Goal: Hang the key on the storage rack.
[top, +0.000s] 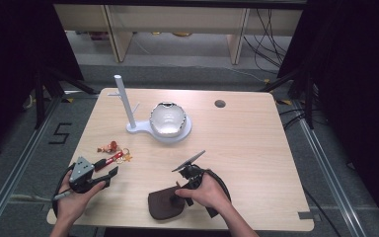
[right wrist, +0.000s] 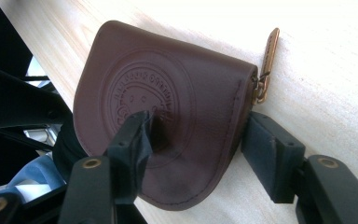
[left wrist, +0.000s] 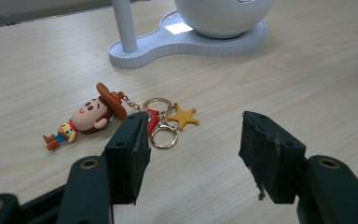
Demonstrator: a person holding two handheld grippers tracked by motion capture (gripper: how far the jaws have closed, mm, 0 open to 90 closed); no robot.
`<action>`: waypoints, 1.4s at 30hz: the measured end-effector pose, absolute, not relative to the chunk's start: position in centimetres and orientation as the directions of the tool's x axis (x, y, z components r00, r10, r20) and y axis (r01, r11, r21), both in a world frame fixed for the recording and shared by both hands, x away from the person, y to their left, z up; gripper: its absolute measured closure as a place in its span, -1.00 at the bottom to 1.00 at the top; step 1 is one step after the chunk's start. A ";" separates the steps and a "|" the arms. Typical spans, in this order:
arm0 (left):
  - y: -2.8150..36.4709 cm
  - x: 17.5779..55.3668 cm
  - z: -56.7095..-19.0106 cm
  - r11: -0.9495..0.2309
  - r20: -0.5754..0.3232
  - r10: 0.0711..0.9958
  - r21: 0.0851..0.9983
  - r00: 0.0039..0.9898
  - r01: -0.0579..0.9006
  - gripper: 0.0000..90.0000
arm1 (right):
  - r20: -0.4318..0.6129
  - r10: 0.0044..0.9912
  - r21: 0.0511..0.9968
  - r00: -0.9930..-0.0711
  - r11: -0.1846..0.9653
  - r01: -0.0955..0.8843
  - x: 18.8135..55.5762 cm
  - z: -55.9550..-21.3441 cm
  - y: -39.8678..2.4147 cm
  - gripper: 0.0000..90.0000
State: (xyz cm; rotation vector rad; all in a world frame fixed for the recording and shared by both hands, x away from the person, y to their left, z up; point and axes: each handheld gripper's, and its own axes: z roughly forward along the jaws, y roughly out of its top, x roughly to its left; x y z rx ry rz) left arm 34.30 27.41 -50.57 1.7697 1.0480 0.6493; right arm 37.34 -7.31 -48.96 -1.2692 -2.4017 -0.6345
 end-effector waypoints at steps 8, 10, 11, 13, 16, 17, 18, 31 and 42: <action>27.5 34.4 -50.8 -0.177 -0.029 0.871 0.912 0.490 0.370 -0.07 | 0.497 0.680 0.224 -0.540 0.501 0.836 37.4 -49.0 -7.4 0.15; 27.5 34.4 -50.8 -0.177 -0.029 0.871 0.912 0.490 0.369 -0.07 | 0.487 0.675 0.225 -0.554 0.516 0.827 37.4 -48.9 -7.4 0.19; 27.5 34.4 -50.8 -0.178 -0.029 0.871 0.912 0.490 0.369 -0.07 | 0.487 0.675 0.225 -0.554 0.516 0.827 37.4 -48.9 -7.4 0.19; 27.5 34.4 -50.8 -0.179 -0.027 0.872 0.912 0.490 0.369 -0.06 | 0.496 0.665 0.228 -0.559 0.522 0.822 37.6 -48.9 -7.5 0.29; 27.6 34.3 -50.8 -0.184 -0.022 0.873 0.910 0.486 0.372 -0.06 | 0.501 0.661 0.226 -0.559 0.523 0.822 37.6 -48.8 -7.5 0.31; 27.6 34.3 -50.8 -0.185 -0.022 0.873 0.909 0.486 0.373 -0.06 | 0.476 0.656 0.245 -0.585 0.540 0.805 37.6 -48.9 -7.5 0.31; 27.6 34.3 -50.8 -0.185 -0.022 0.874 0.909 0.486 0.374 -0.06 | 0.481 0.665 0.230 -0.572 0.534 0.814 37.6 -48.8 -7.4 0.33; 27.8 34.3 -50.9 -0.180 -0.026 0.873 0.911 0.486 0.371 -0.06 | 0.439 0.633 0.275 -0.637 0.581 0.767 37.1 -47.4 -7.3 0.55; 27.9 34.3 -51.0 -0.181 -0.024 0.873 0.911 0.487 0.370 -0.06 | 0.396 0.612 0.355 -0.685 0.585 0.729 35.8 -45.1 -7.6 0.71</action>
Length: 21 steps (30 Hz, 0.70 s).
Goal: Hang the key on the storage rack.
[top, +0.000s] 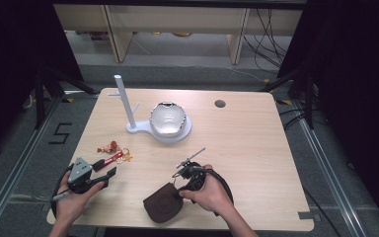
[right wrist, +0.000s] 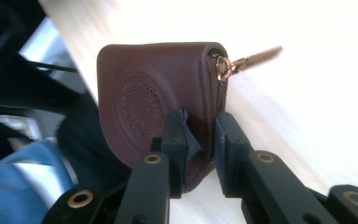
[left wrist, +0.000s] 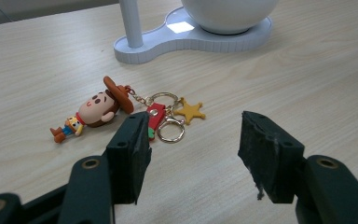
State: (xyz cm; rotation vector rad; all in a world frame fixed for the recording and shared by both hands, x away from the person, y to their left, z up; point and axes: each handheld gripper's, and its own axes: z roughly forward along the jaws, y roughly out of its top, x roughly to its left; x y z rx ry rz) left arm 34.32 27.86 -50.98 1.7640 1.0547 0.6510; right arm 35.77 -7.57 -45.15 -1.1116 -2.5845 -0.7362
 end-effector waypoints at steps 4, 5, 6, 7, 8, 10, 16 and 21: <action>27.8 34.2 -51.0 -0.183 -0.024 0.872 0.910 0.488 0.372 -0.06 | 0.388 0.596 0.383 -0.703 0.590 0.711 35.5 -44.7 -7.6 0.72; 27.9 34.2 -51.0 -0.183 -0.024 0.873 0.910 0.487 0.372 -0.06 | 0.355 0.610 0.397 -0.709 0.588 0.705 35.4 -44.6 -7.6 0.73; 27.9 34.2 -50.9 -0.185 -0.020 0.876 0.909 0.482 0.374 -0.06 | 0.348 0.610 0.414 -0.712 0.582 0.700 35.3 -44.4 -7.7 0.73; 28.0 34.2 -50.9 -0.183 -0.021 0.876 0.910 0.482 0.373 -0.06 | 0.329 0.618 0.433 -0.714 0.574 0.695 35.2 -44.1 -7.8 0.73; 28.0 34.2 -50.9 -0.180 -0.022 0.877 0.911 0.480 0.371 -0.06 | 0.321 0.613 0.451 -0.722 0.571 0.686 35.2 -43.8 -7.9 0.73; 28.0 34.2 -51.0 -0.176 -0.024 0.878 0.912 0.478 0.370 -0.06 | 0.299 0.624 0.479 -0.722 0.556 0.679 35.3 -43.2 -8.3 0.73; 28.0 34.2 -50.9 -0.183 -0.015 0.877 0.914 0.480 0.363 -0.06 | 0.226 0.641 0.552 -0.733 0.536 0.639 35.8 -41.6 -9.5 0.73; 28.0 34.2 -51.0 -0.184 -0.013 0.878 0.914 0.479 0.362 -0.06 | 0.190 0.656 0.596 -0.730 0.514 0.617 36.3 -40.9 -10.4 0.73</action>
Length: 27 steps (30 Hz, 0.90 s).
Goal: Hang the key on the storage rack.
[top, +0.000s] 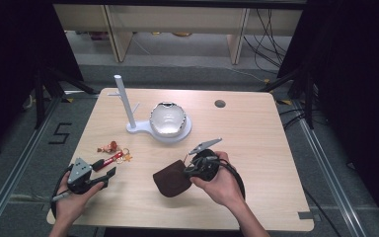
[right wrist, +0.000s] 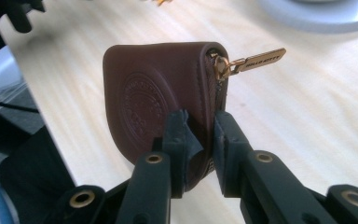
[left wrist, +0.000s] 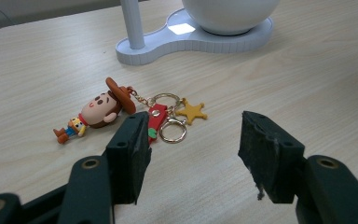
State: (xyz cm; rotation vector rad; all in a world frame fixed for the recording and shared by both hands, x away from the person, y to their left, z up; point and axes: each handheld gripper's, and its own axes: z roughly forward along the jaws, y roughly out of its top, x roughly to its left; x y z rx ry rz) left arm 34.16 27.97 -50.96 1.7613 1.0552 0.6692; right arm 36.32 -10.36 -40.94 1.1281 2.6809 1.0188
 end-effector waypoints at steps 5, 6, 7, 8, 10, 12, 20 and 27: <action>27.9 34.2 -51.0 -0.174 -0.016 0.878 0.920 0.479 0.350 -0.06 | 0.116 0.663 0.634 -0.740 0.524 0.569 36.9 -40.6 -11.0 0.73; 27.9 34.2 -51.0 -0.175 -0.015 0.878 0.920 0.479 0.350 -0.06 | 0.088 0.648 0.653 -0.757 0.536 0.535 37.1 -40.6 -11.1 0.73; 28.0 34.1 -51.0 -0.179 -0.013 0.878 0.918 0.478 0.354 -0.06 | 0.075 0.643 0.659 -0.762 0.542 0.522 37.2 -40.5 -11.2 0.72; 28.0 34.1 -51.0 -0.183 -0.011 0.879 0.915 0.477 0.359 -0.06 | 0.071 0.646 0.660 -0.760 0.541 0.521 37.2 -40.3 -11.2 0.73; 28.0 34.1 -50.9 -0.187 -0.008 0.879 0.913 0.476 0.362 -0.06 | 0.041 0.645 0.671 -0.763 0.548 0.499 37.2 -40.2 -11.3 0.72; 28.0 34.1 -50.9 -0.185 -0.010 0.879 0.914 0.477 0.361 -0.06 | 0.000 0.641 0.683 -0.768 0.561 0.468 37.4 -40.1 -11.3 0.72; 27.9 34.1 -51.0 -0.185 -0.009 0.877 0.916 0.480 0.356 -0.06 | -0.098 0.649 0.696 -0.754 0.587 0.414 37.5 -39.3 -11.4 0.72; 27.9 34.1 -51.0 -0.187 -0.008 0.877 0.916 0.481 0.356 -0.06 | -0.204 0.623 0.693 -0.755 0.637 0.338 38.3 -38.7 -11.2 0.72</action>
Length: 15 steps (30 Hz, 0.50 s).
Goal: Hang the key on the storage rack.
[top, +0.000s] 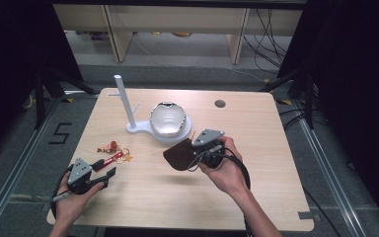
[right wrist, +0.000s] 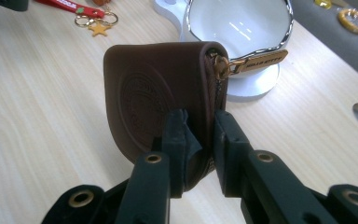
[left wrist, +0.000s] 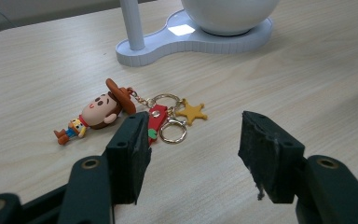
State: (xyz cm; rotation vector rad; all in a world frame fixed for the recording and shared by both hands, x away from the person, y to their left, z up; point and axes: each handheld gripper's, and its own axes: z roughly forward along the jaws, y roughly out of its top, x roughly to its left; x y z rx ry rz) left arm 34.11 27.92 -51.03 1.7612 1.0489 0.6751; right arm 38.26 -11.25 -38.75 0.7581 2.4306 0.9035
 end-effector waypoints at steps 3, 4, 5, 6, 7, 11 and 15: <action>27.9 34.2 -51.1 -0.189 -0.008 0.875 0.915 0.484 0.356 -0.06 | -0.246 0.620 0.681 -0.745 0.657 0.322 38.7 -38.7 -11.3 0.72; 27.9 34.2 -51.1 -0.190 -0.008 0.875 0.915 0.485 0.357 -0.06 | -0.252 0.611 0.677 -0.750 0.665 0.314 38.8 -38.6 -11.3 0.72; 27.9 34.2 -51.1 -0.189 -0.008 0.874 0.915 0.485 0.357 -0.06 | -0.262 0.613 0.678 -0.745 0.666 0.309 38.9 -38.7 -11.2 0.71; 27.9 34.2 -51.1 -0.191 -0.007 0.874 0.915 0.486 0.356 -0.06 | -0.277 0.596 0.676 -0.754 0.679 0.288 39.2 -38.6 -11.2 0.71; 27.8 34.2 -51.1 -0.190 -0.008 0.874 0.915 0.485 0.356 -0.06 | -0.263 0.616 0.677 -0.743 0.666 0.312 39.2 -38.6 -11.1 0.71; 27.8 34.2 -51.2 -0.191 -0.006 0.875 0.915 0.484 0.357 -0.06 | -0.296 0.594 0.668 -0.748 0.689 0.283 40.0 -38.2 -11.0 0.71; 27.7 34.2 -51.2 -0.192 -0.006 0.874 0.915 0.486 0.356 -0.06 | -0.315 0.593 0.664 -0.741 0.696 0.275 41.0 -37.7 -10.9 0.70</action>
